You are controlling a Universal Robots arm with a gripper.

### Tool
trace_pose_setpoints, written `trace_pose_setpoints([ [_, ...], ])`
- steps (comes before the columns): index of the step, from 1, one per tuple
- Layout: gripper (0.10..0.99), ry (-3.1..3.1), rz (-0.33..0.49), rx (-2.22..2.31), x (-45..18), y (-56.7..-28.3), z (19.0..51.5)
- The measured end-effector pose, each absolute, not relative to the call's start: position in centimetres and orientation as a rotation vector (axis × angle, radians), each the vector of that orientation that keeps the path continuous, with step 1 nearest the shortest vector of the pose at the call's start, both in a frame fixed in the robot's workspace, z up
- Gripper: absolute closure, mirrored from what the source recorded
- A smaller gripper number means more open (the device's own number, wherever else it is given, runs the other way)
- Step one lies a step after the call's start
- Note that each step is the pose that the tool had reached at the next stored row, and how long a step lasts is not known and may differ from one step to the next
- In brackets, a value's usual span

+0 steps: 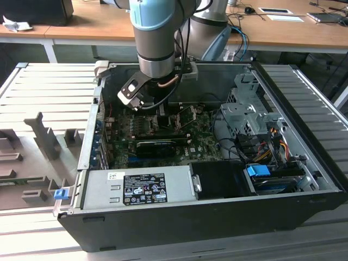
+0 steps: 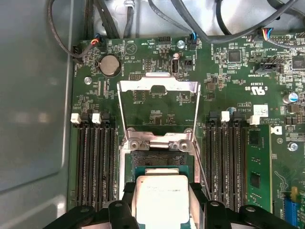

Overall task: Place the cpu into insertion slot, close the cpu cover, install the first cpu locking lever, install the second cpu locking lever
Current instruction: 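Place the cpu into insertion slot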

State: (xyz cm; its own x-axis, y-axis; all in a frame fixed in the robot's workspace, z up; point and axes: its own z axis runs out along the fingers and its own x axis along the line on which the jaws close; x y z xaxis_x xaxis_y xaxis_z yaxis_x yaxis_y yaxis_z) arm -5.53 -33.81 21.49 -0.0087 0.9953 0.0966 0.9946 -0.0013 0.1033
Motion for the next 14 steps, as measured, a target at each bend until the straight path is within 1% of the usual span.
trace_pose_setpoints([
  [6,0.557,2.218,0.205,2.210,-4.68,-33.68,21.45],
  [14,0.557,2.217,0.203,2.209,-4.69,-33.66,20.85],
])
